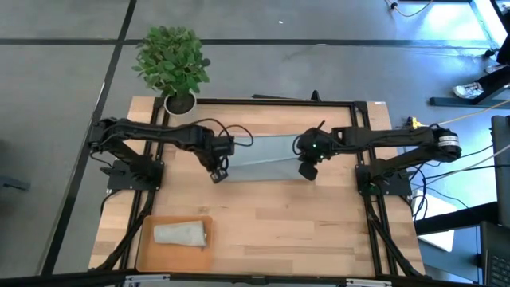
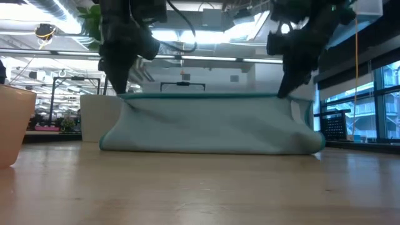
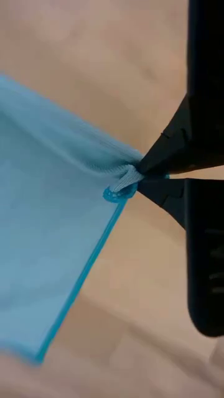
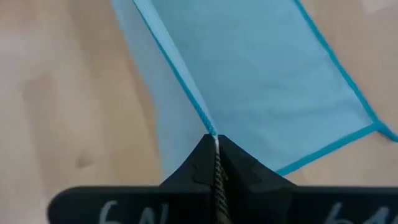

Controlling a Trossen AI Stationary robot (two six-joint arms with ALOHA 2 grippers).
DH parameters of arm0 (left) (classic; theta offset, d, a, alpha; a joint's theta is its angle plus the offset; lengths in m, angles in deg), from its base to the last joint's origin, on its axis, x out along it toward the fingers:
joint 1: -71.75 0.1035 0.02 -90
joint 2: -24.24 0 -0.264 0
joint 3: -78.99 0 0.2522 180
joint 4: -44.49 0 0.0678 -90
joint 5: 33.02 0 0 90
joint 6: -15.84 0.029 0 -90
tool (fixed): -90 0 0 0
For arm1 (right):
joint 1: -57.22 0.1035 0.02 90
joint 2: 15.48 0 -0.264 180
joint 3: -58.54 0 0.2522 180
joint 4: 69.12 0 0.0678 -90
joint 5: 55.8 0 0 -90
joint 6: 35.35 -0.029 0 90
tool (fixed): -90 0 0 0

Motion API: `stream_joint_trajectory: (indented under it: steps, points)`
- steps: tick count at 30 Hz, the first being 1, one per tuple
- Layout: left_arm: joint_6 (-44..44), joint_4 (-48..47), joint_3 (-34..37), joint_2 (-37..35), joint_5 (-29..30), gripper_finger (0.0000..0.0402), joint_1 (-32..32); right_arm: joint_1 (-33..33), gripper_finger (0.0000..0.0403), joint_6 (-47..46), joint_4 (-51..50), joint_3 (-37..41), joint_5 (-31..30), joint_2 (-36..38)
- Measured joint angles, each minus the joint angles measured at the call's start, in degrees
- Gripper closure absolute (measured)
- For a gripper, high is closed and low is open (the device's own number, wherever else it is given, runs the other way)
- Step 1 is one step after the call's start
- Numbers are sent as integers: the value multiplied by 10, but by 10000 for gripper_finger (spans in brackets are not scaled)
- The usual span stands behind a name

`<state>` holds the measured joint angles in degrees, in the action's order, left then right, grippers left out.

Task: Roll microfiber towels into tight, uniform cylinder then place into a basket
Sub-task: Fold the blue microfiber towel

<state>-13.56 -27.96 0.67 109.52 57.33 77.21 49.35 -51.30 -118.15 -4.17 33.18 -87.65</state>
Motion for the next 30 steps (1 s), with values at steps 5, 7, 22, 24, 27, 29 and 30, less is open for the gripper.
stream_joint_trajectory:
  steps: [5,7,22,24,27,29,30]
  points:
    - [5,11,0,0,21,402,32,-26,391,23,68,47,-4,-1]
    - [1,14,0,0,27,402,42,-34,391,31,78,55,-14,-1]
    - [-101,32,41,0,76,402,99,-59,391,85,133,57,-39,-5]
    - [-105,37,41,0,82,402,104,-59,391,91,143,57,-41,-5]
    - [-106,45,41,0,82,402,112,-59,391,93,150,57,-42,-5]
    - [-105,46,41,0,82,402,116,-59,391,96,150,57,-42,-5]
    - [-106,48,41,0,82,402,118,-59,391,101,150,57,-42,-5]
